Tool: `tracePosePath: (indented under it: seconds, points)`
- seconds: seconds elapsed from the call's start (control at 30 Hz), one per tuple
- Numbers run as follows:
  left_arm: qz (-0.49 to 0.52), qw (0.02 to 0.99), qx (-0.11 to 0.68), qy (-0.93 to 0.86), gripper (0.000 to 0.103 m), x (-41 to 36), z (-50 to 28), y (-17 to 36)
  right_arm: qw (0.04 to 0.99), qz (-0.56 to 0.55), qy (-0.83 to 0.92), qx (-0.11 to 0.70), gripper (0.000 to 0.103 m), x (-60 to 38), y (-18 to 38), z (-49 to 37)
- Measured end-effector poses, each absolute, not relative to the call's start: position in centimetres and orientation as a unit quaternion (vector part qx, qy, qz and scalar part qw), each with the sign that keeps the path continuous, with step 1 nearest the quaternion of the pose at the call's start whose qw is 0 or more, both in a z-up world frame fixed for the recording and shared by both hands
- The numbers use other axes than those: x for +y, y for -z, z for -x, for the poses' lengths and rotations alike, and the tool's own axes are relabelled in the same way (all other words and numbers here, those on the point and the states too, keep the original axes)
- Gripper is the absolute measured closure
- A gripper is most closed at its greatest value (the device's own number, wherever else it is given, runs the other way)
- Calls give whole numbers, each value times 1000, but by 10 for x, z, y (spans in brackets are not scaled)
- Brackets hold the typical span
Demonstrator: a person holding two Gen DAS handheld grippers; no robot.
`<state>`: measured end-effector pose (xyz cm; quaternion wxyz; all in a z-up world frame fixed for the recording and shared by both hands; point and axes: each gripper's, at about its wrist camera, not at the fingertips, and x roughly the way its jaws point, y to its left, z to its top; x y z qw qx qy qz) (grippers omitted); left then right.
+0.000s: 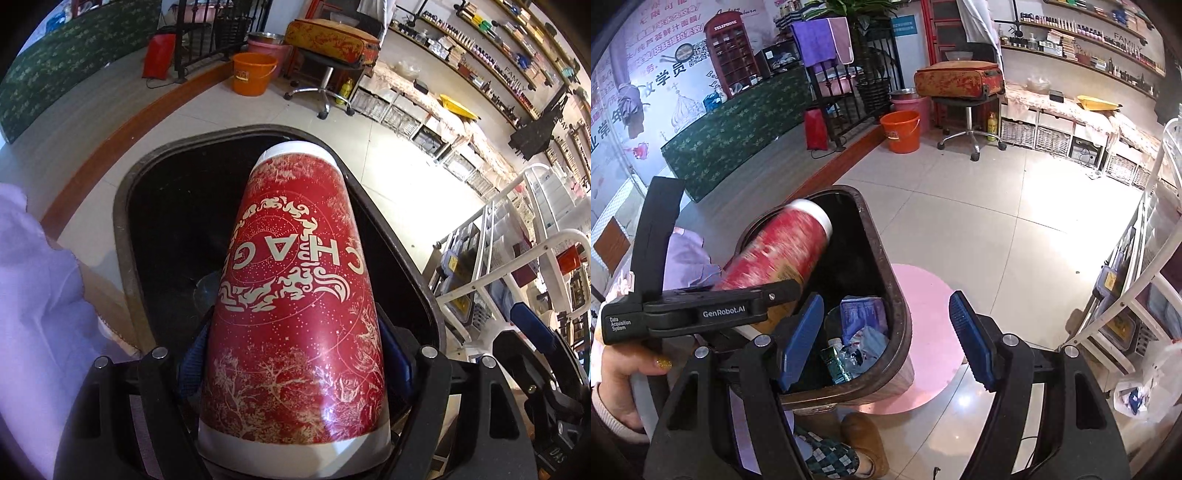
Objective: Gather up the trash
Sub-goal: 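Lower the red cup into the black bin and open the left tool, then grasp the yellow foam net with the left tool while the right tool grasps the orange foam net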
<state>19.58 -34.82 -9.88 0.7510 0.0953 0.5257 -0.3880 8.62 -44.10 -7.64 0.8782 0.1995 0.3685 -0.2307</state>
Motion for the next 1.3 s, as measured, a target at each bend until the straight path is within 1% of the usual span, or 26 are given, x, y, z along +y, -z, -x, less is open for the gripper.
tracePosePath:
  seconds: [0.1, 0.17, 0.3, 0.47, 0.67, 0.77, 1.03, 1.2, 1.3]
  points:
    - [-99, 752, 521, 392, 24, -348, -193, 96, 878, -201, 236, 366, 32, -442, 74, -85]
    - [-102, 757, 511, 394, 16, -345, -190, 92, 878, -202, 239, 362, 32, -443, 72, -84]
    - [-97, 769, 490, 398, 13, -332, -181, 81, 880, -204, 239, 356, 29, -441, 70, -85]
    - [-94, 788, 465, 393, 8, -307, -165, 68, 883, -203, 222, 360, 29, -432, 73, -92]
    - [-90, 826, 428, 356, 6, -251, -153, 53, 891, -196, 183, 366, 29, -411, 72, -109]
    - [-71, 850, 411, 323, 6, -215, -148, 48, 896, -190, 150, 372, 29, -391, 73, -122]
    - [-37, 889, 409, 201, 6, -113, -146, 48, 904, -157, 37, 396, 29, -310, 76, -167]
    - [-28, 899, 423, 110, 6, -43, -168, 49, 906, -126, -23, 404, 29, -252, 74, -187]
    - [-31, 901, 426, 78, 6, -16, -183, 49, 905, -110, -46, 408, 29, -225, 73, -193]
